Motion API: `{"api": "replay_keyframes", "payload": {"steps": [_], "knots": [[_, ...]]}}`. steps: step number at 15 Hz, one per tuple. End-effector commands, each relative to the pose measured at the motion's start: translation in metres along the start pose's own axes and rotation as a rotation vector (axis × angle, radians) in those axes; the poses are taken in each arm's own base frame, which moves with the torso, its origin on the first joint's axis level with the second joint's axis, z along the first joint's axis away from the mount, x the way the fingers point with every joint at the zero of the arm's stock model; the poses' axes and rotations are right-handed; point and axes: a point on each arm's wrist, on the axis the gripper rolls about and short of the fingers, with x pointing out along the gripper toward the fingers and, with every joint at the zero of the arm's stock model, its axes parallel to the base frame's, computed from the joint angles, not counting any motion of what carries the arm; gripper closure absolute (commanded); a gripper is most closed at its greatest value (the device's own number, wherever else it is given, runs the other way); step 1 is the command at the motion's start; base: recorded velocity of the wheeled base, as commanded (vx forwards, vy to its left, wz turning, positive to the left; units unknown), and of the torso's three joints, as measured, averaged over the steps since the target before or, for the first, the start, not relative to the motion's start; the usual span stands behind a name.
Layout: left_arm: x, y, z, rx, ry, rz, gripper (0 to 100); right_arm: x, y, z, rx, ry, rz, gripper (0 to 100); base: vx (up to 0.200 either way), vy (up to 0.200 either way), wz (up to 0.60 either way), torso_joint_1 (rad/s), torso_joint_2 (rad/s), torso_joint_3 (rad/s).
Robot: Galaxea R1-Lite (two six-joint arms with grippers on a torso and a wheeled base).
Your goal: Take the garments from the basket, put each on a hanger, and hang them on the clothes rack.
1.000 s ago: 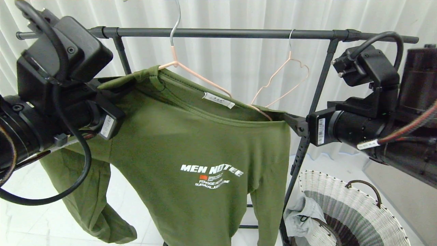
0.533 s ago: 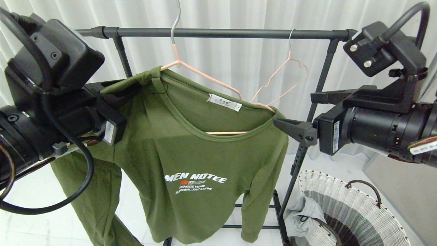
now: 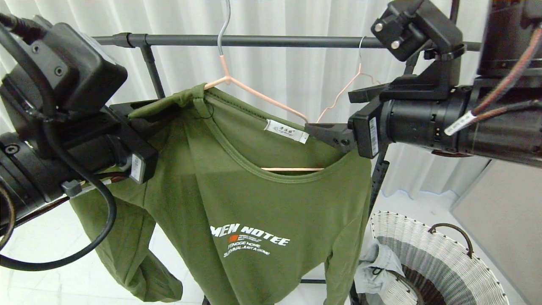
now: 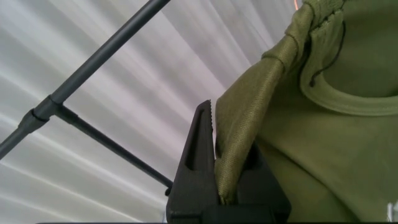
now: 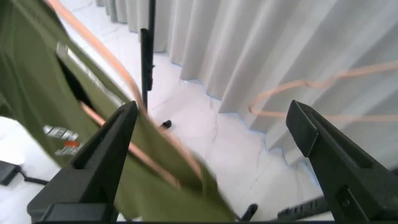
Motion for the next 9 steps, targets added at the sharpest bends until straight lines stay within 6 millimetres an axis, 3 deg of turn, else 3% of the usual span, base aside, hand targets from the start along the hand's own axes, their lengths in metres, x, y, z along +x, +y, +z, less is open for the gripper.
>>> {"api": "replay_keyframes", "payload": {"steps": [1, 5, 9], "knots": [[0.0002, 0.0002, 0.0003, 0.000, -0.001, 0.001, 100, 0.0297, 0.0029, -0.0051, -0.007, 0.029, 0.009, 0, 0.000, 0.000, 0.00, 0.000, 0.00, 0.000], [0.0005, -0.0026, 0.0017, -0.001, -0.009, -0.014, 100, 0.0361, 0.0034, -0.0030, -0.014, 0.046, 0.024, 0, 0.000, 0.000, 0.00, 0.000, 0.00, 0.000], [0.0080, -0.0068, -0.0019, 0.001, 0.003, -0.039, 100, 0.0285, 0.0088, 0.0007, -0.072, 0.044, 0.145, 0, 0.000, 0.000, 0.00, 0.000, 0.00, 0.000]]}}
